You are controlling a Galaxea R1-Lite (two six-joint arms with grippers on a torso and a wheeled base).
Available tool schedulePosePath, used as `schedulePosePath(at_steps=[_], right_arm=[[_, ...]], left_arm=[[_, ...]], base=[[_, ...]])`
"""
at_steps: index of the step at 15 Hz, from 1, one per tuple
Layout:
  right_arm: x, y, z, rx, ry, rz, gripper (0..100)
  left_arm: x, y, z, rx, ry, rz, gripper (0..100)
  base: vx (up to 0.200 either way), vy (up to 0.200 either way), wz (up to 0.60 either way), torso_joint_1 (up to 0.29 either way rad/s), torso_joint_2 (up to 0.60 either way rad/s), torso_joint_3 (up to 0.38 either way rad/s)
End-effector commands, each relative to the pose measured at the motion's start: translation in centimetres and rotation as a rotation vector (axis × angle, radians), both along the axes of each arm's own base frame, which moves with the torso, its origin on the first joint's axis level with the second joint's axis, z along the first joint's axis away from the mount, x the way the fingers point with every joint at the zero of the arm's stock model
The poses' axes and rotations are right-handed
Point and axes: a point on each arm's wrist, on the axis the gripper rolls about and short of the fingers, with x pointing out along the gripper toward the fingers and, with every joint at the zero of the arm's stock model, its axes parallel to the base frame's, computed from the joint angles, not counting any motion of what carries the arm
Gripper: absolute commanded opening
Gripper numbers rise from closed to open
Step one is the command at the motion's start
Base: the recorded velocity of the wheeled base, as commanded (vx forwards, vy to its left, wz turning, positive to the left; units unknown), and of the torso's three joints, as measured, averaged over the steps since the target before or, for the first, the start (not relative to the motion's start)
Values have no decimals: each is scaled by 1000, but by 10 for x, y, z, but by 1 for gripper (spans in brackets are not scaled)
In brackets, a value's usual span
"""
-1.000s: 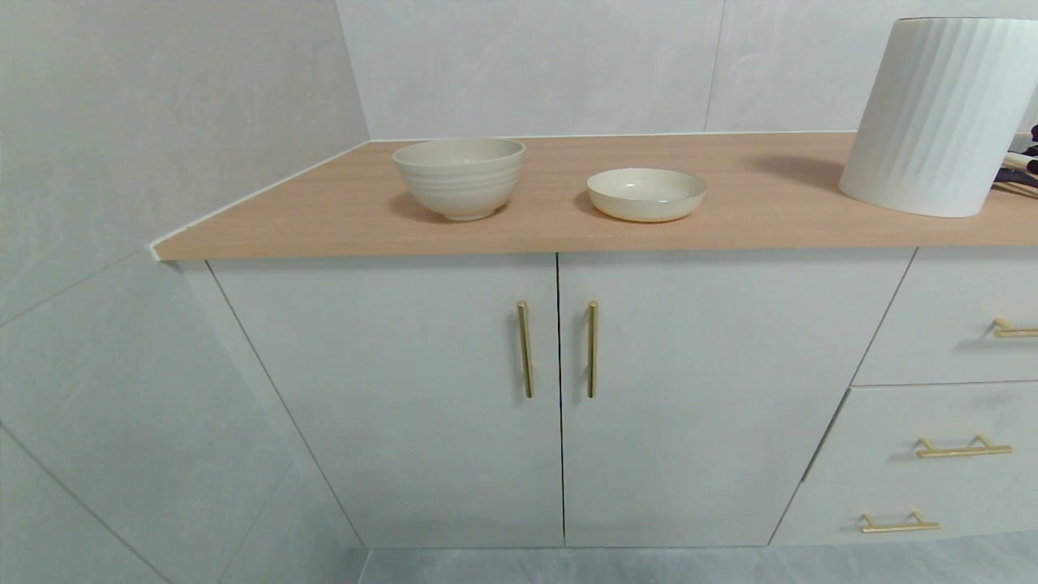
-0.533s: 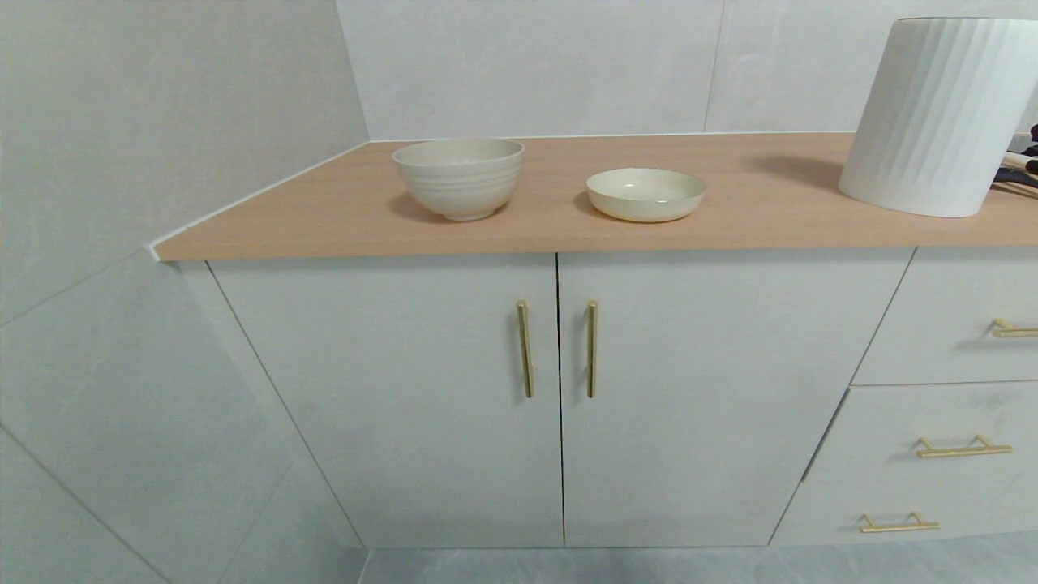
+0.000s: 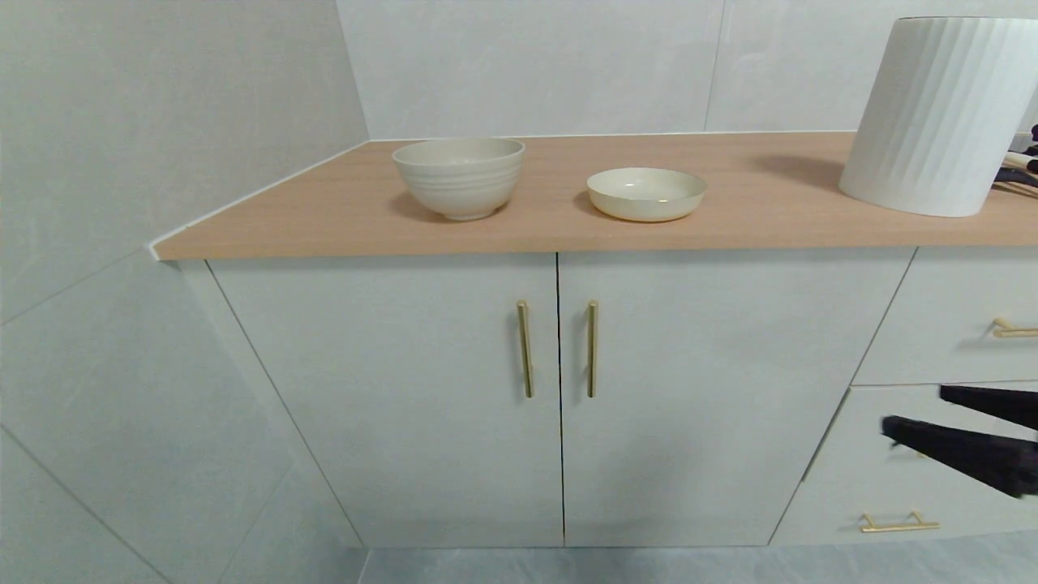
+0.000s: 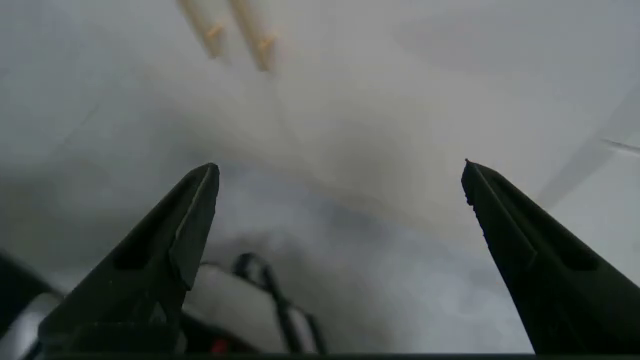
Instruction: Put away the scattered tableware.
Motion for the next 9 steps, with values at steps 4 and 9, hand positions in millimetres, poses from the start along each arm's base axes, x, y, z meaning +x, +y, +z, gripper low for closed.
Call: schedulePosePath(at_steps=[4,9], right_arm=[[119,104,-33,-12,130,251,100],[162,150,-56,-22,148,305,100]], left_arm=[[0,0,0,0,0,0,100],[0,0,0,0,0,0,100]], base=[[0,0,0,0,0,0],[0,0,0,0,0,0]])
